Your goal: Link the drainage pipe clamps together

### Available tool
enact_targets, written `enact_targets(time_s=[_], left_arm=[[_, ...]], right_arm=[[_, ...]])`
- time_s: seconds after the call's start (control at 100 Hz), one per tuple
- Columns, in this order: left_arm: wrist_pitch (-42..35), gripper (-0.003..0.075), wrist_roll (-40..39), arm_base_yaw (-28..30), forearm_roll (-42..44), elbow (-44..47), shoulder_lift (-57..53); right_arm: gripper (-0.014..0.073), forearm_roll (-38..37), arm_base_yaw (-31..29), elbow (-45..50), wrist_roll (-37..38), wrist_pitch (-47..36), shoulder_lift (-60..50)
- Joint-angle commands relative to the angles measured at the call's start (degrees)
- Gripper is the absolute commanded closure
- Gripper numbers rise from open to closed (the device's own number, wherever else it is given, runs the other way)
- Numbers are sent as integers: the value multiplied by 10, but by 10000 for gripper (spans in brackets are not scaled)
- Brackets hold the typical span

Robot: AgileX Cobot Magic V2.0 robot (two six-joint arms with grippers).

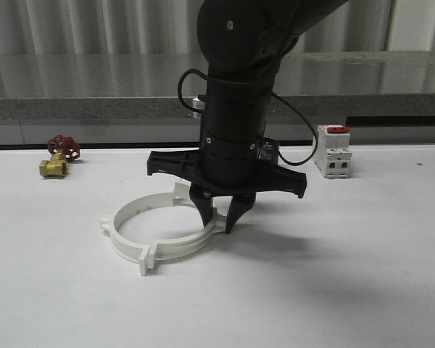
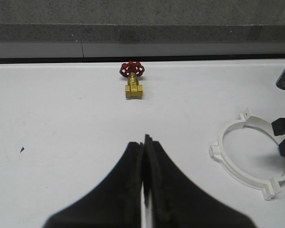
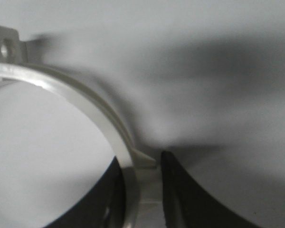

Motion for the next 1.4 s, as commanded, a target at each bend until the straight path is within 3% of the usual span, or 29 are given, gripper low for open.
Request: enact_targets(time_s=[0.0, 0.13, 0.25, 0.43, 0.61, 0.83, 1.2, 1.39], left_arm=[[-46, 741, 0, 0, -4, -14, 0], [-46, 741, 0, 0, -4, -14, 0], [-46, 741, 0, 0, -4, -14, 0], [-46, 741, 0, 0, -4, -14, 0], [-46, 741, 0, 0, -4, -14, 0], [-46, 741, 0, 0, -4, -14, 0], [-46, 741, 0, 0, -4, -14, 0], [-46, 741, 0, 0, -4, -14, 0]], right_arm=[[375, 4, 1, -14, -7, -8, -24], [222, 4, 1, -14, -7, -9, -24], [150, 4, 1, -14, -7, -9, -25], [148, -9, 0, -14, -46, -6, -48], [148, -13, -9, -13, -154, 13, -106], [148, -13, -70, -2, -259, 57, -208], [149, -13, -255, 212, -333, 60, -505], [149, -15, -296, 322, -350, 62, -681]])
